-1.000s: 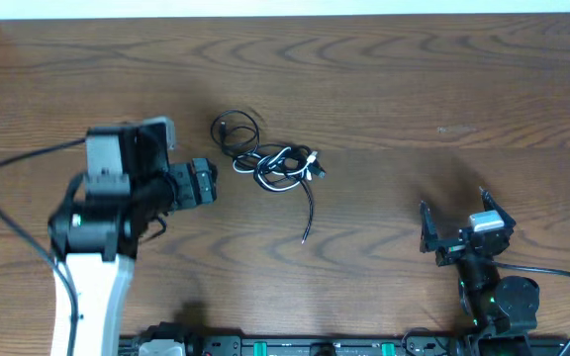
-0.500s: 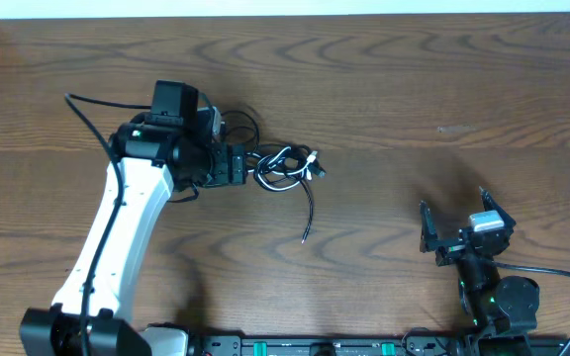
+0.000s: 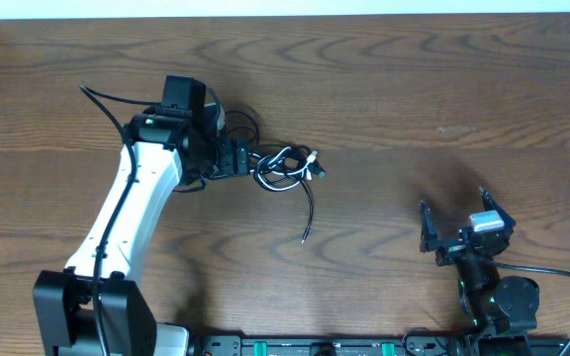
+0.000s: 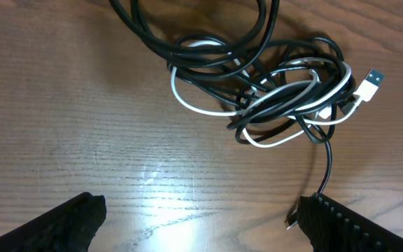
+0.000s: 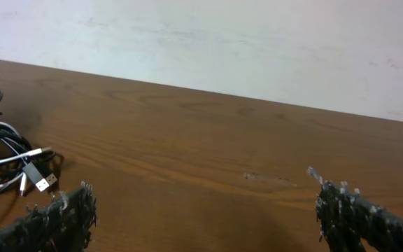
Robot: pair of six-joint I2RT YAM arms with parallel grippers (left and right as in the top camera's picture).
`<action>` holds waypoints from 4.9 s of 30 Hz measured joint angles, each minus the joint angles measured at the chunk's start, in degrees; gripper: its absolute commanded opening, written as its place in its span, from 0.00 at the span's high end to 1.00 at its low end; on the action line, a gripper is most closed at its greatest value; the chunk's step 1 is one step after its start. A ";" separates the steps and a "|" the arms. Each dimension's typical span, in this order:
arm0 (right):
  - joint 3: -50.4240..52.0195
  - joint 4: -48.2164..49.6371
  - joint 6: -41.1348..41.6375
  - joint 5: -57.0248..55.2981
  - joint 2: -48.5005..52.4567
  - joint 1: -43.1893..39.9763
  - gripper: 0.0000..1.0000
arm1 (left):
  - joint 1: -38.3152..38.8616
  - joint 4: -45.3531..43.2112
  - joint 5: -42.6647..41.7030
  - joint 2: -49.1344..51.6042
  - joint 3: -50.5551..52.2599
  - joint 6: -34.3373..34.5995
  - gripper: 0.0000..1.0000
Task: Untangle cables
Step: 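Reach the left gripper forward to the tangled cable bundle, then grasp the cable bundle with the left gripper and lift it, then reach the right gripper to the lifted bundle and grasp a cable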
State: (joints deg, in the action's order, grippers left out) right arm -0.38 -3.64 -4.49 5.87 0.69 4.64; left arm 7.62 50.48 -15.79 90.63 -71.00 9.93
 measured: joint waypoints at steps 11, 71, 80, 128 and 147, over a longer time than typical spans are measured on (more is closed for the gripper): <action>0.00 0.00 0.00 0.00 0.00 0.00 0.01 | 4.02 -4.81 -0.04 0.87 2.14 0.57 0.07; 0.00 0.00 0.00 0.00 0.00 0.00 0.01 | 14.60 -21.92 9.75 19.37 2.21 11.47 0.65; 0.00 0.00 0.00 0.00 0.00 0.00 0.01 | 14.67 -22.45 8.00 20.76 1.86 12.41 0.93; -27.85 -9.84 -2.19 25.86 23.04 -0.02 0.01 | 14.69 -24.65 -39.21 -15.47 2.84 -40.19 0.92; -29.57 0.04 -5.07 52.35 38.32 -0.02 0.39 | 17.42 -23.69 -49.22 -15.47 2.84 -34.75 0.92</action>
State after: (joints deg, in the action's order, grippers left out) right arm -29.95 -3.60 -9.56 58.22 39.00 4.62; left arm 25.04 26.79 -65.01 75.16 -68.16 -24.82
